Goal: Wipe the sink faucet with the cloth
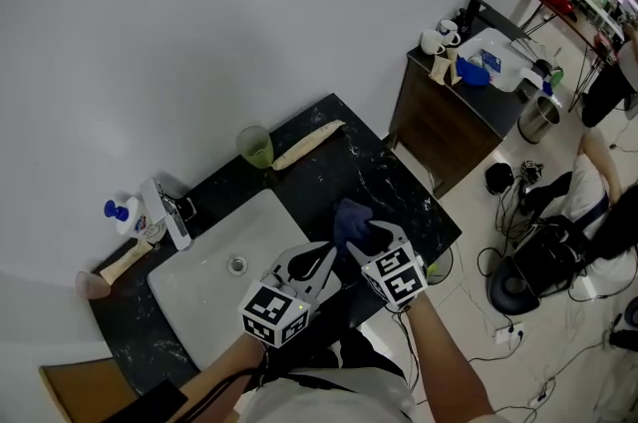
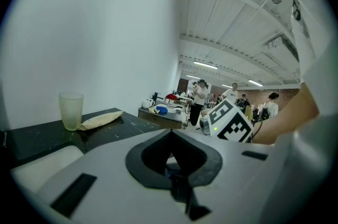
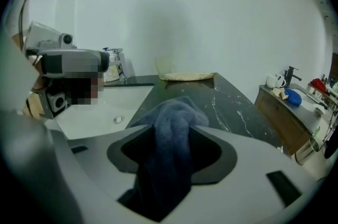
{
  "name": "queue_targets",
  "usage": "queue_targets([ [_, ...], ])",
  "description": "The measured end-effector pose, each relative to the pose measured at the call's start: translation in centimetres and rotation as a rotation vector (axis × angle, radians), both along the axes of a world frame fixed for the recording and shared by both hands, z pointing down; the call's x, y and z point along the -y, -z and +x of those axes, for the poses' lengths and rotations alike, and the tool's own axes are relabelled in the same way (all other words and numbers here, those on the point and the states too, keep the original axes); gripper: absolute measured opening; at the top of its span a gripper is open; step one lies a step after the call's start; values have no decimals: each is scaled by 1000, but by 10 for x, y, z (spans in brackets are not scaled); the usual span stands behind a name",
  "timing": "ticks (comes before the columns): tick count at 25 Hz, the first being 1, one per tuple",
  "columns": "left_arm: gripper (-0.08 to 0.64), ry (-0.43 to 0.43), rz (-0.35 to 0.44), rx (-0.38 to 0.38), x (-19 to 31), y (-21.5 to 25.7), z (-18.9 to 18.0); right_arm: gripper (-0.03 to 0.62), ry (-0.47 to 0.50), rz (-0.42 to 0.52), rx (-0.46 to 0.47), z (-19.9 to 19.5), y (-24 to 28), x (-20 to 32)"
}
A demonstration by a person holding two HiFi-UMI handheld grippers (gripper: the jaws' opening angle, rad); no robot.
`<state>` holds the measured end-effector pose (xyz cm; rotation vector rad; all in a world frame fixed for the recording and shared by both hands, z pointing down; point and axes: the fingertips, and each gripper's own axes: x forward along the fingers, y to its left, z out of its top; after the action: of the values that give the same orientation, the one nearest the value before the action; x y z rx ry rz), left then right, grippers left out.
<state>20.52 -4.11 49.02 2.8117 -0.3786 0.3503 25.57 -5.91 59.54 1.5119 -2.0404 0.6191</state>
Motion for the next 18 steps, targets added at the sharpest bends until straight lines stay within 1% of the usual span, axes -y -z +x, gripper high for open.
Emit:
queue_targets([
  [1, 2, 2, -1, -1, 1, 0, 0, 210, 10, -12, -5, -1, -1, 0],
  [2, 2, 4, -1, -2, 1, -1, 0, 170, 19, -23, -13, -1, -2, 1],
  [3, 2, 6, -1, -3, 2, 0, 0, 147, 27, -32, -24, -2, -2, 2],
  [5, 2, 10, 1, -3, 3, 0, -1, 124, 38, -46, -48, -2, -4, 3],
  [8, 2, 19, 5, -7, 4, 4, -2, 103, 47, -66, -75, -4, -6, 5],
  [11, 2, 28, 5, -9, 3, 5, -5, 86, 41, -65, -64, -3, -4, 5],
  [15, 2, 43, 12, -12, 4, 9, -9, 78, 54, -39, -69, -4, 2, 3],
  [18, 2, 64, 18, -19, 5, 16, -15, 78, 66, 7, -32, -10, 25, 1],
])
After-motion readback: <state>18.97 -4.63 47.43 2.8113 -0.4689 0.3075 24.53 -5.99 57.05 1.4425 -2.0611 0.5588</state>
